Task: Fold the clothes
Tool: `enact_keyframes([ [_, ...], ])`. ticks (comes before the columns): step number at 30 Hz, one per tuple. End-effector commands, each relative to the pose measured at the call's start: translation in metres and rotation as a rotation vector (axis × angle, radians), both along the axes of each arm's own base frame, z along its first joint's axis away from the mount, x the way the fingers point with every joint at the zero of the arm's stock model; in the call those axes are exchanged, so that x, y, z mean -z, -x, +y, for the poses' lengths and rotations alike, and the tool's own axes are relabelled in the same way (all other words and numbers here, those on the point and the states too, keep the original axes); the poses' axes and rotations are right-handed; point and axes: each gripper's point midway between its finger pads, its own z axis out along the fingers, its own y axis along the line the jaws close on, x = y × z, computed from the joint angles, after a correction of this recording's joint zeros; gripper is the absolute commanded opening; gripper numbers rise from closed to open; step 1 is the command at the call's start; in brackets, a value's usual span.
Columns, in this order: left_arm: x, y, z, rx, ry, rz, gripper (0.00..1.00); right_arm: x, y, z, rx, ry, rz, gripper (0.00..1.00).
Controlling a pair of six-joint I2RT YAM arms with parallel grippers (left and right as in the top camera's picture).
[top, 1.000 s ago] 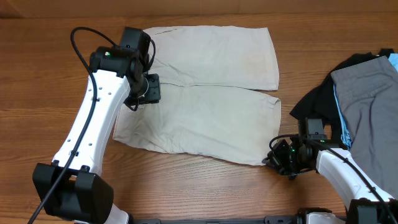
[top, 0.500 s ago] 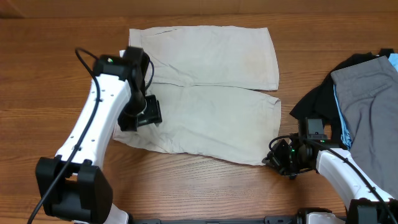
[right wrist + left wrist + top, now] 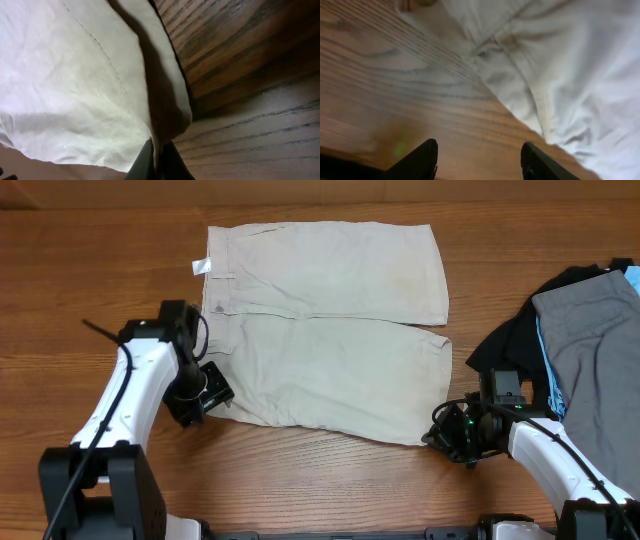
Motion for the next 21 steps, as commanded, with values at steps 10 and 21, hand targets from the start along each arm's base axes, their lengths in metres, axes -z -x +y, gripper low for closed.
enact_keyframes([
  [10, 0.003, -0.024, 0.017, -0.088, -0.035, -0.115, 0.63, -0.004, -0.003, 0.004, -0.010, -0.021, -0.025, 0.04],
  [21, 0.005, -0.016, 0.064, -0.144, -0.168, -0.093, 0.65, -0.005, -0.005, 0.005, 0.050, -0.039, 0.001, 0.04],
])
